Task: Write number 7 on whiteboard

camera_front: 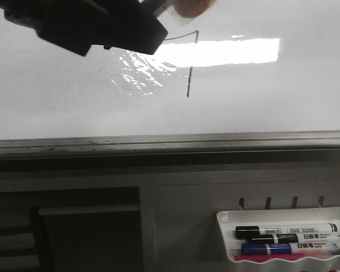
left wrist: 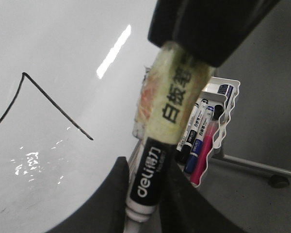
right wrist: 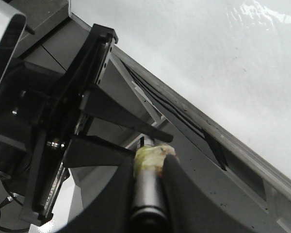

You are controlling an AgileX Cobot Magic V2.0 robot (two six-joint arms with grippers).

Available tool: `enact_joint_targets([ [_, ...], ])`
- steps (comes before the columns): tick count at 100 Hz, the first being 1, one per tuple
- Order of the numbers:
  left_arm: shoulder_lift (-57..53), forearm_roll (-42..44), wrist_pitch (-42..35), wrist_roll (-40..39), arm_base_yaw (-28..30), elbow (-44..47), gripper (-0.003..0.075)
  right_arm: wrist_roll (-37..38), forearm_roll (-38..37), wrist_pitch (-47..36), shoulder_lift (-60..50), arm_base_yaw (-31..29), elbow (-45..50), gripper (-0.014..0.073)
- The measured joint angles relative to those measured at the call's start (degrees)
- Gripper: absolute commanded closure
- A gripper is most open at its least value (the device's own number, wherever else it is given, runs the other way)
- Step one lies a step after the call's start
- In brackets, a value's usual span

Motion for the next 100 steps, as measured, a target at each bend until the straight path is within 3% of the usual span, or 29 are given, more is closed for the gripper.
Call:
enact_joint_targets([
  [12, 0.0, -1.3, -0.2, -0.4, -0.1, 0.0, 0.0741, 0.1, -0.1, -0.3, 0.0, -0.1, -0.1, 0.0250],
  [20, 0.0, -2.6, -0.5, -1.0, 0.0, 0.0, 0.0741, 0.1, -0.1, 0.0, 0.0, -0.1, -0.1, 0.0183],
  [33, -1.2, -5.9, -1.2, -1.3, 1.4, 0.0, 0.0741, 0.1, -0.5, 0.5, -0.8, -1.2, -0.1, 0.0181],
  [48, -4.8, -13.0, -1.5, -1.3, 5.9, 0.0, 0.0741, 0.0, -1.1, 1.1, -4.0, -6.6, -0.1, 0.0181],
  [71, -12.1, -28.5, -4.1, -1.5, 15.3, 3.9, 0.0741, 4.9, -11.3, 2.4, -10.3, -14.4, 0.6, 0.0181],
  [83, -12.6, -36.7, -7.2, -1.6, 18.8, 6.8, 0.0741, 6.3, -13.1, 2.8, -12.8, -15.4, 2.3, 0.0181],
  [100, -7.5, -40.1, -10.7, -1.6, 20.6, 7.9, 0.0741, 7.0, -13.2, 3.3, -13.3, -15.5, 3.3, 0.0181],
])
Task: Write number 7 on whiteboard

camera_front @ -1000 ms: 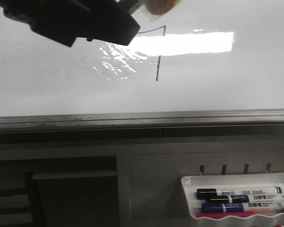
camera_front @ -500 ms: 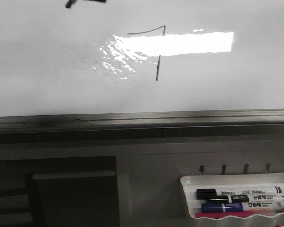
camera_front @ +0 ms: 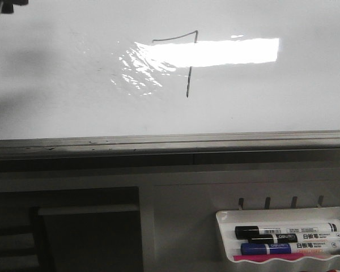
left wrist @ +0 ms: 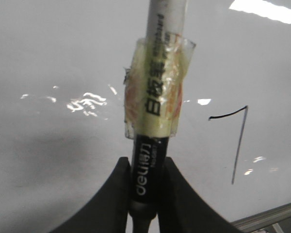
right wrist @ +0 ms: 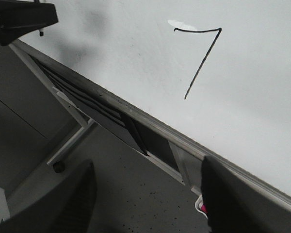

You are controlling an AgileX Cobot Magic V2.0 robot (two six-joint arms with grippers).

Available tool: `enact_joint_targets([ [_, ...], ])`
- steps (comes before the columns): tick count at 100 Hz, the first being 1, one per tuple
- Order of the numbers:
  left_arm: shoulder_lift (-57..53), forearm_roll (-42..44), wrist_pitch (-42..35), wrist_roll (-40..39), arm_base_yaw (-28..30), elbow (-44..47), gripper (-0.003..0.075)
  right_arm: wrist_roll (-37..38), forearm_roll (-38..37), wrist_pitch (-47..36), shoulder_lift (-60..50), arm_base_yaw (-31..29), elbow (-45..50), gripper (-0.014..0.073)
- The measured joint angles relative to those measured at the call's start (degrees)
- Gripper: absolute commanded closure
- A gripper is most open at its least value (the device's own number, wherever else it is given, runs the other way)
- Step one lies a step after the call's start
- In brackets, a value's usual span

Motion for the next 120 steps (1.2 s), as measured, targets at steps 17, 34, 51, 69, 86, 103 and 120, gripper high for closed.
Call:
enact_joint_targets([
  [17, 7.4, -0.6, -1.6, -0.1, 0.0, -0.3, 0.0741, 0.5, 0.0, 0.0, 0.0, 0.0, 0.0, 0.0181],
  [34, 13.3, -0.9, -2.6, -0.1, 0.0, -2.2, 0.0741, 0.6, 0.0, 0.0, 0.0, 0.0, 0.0, 0.0181],
  [51, 15.1, -1.2, -3.9, -0.1, 0.0, -3.5, 0.0741, 0.6, 0.0, 0.0, 0.0, 0.0, 0.0, 0.0182],
  [69, 15.5, -1.2, -5.9, -0.2, 0.0, -4.0, 0.0740, 0.6, 0.0, 0.0, 0.0, 0.0, 0.0, 0.0187],
  [86, 15.5, -1.2, -6.0, -0.2, 0.0, -4.0, 0.0740, 0.6, 0.0, -0.1, 0.0, 0.0, 0.0, 0.0187],
  [103, 15.5, -1.2, -6.2, -0.3, 0.0, -4.0, 0.0724, 0.6, 0.0, -0.1, 0.0, 0.0, 0.0, 0.0187],
  [120, 15.5, -1.2, -6.1, -0.3, 0.0, -4.0, 0.0466, 1.0, 0.0, -0.1, 0.0, 0.0, 0.0, 0.0187],
])
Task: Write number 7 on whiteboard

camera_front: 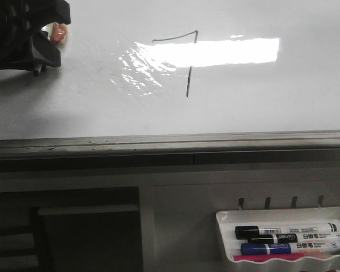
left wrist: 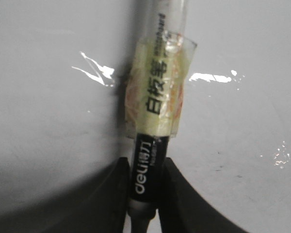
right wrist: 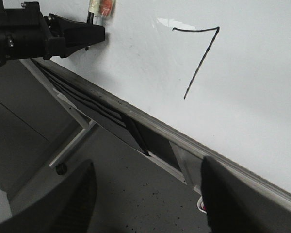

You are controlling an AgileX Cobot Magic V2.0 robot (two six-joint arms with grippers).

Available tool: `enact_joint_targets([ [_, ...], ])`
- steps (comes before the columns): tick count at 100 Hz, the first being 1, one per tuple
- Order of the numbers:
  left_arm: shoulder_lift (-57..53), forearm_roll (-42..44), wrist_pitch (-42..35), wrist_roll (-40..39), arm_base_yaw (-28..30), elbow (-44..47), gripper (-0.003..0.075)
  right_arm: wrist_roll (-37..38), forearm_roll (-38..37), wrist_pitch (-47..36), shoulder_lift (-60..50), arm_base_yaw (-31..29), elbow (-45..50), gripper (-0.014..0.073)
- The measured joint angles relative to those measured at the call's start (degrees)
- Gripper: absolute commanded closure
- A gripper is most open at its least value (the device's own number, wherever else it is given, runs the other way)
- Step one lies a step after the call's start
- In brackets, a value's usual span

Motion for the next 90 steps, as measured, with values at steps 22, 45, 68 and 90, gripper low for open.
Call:
enact_joint_targets([
  [22, -0.3, 0.0, 0.3, 0.0, 0.0, 0.0, 0.0192, 0.1, 0.0, 0.1, 0.0, 0.0, 0.0, 0.0187],
  [45, -5.6, 4.8, 1.2, 1.0, 0.0, 0.0, 0.0192, 0.1, 0.0, 0.1, 0.0, 0.0, 0.0, 0.0187],
  [68, -15.5, 11.0, 8.0, 6.7, 0.0, 0.0, 0.0195, 0.2, 2.7, -2.0, 0.0, 0.0, 0.0, 0.0202],
  [90, -24.2, 14.0, 14.3, 7.5, 0.0, 0.8, 0.0476, -1.1, 8.7, -9.7, -1.3, 0.0, 0.0, 0.0548],
])
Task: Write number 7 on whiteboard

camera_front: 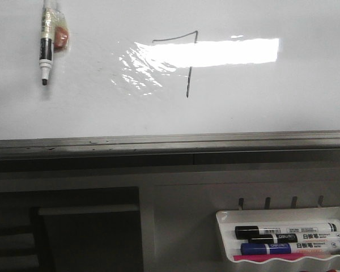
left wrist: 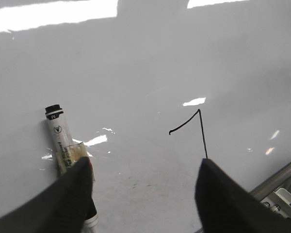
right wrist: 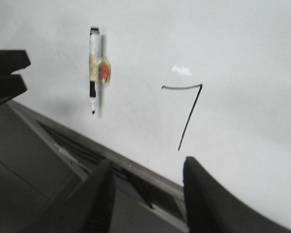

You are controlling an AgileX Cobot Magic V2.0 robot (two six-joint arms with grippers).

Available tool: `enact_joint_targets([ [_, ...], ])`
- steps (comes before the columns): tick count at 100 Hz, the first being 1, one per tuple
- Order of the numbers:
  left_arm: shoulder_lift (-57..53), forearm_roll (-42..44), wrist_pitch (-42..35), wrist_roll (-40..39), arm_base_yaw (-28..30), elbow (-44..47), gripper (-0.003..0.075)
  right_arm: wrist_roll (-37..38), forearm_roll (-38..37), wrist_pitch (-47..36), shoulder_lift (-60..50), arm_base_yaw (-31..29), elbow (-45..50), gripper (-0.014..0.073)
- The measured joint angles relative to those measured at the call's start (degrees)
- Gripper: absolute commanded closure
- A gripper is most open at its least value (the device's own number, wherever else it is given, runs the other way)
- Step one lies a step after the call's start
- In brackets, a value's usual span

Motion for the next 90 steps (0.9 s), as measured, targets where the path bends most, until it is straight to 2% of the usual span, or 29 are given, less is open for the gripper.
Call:
enact_joint_targets([
  [7, -2.8, 0.2, 0.5, 0.1, 0.0, 1.3, 0.0629, -2.3, 1.6, -2.4, -1.7, 0.0, 0.3, 0.0668],
  [10, -4.1, 0.2, 0.6, 0.3, 0.0, 2.0, 0.0704, -3.5, 2.3, -3.3, -2.5, 0.0, 0.8, 0.0659],
  [13, -5.3, 0.4, 0.6, 0.3, 0.0, 3.0, 0.0739, -4.6, 3.1, -4.5, -3.8, 0.0, 1.4, 0.0657],
  [26, -12.0, 0.6, 0.4, 0.5, 0.0, 8.2, 0.0741, -9.2, 4.8, -9.5, -9.7, 0.0, 6.1, 0.0657],
  [43, -22.9, 0.5, -3.8, 0.5, 0.0, 17.5, 0.0741, -14.8, 6.4, -14.5, -20.4, 0.0, 17.3, 0.0657],
  [69, -40.4, -2.8, -6.5, 0.5, 0.0, 27.6, 0.0741, -16.0, 6.6, -18.7, -36.1, 0.0, 32.7, 0.0657],
  [90, -45.6, -3.7, -6.9, 0.5, 0.0, 29.3, 0.0741, -16.1, 7.2, -19.0, -41.4, 0.0, 37.1, 0.0657],
])
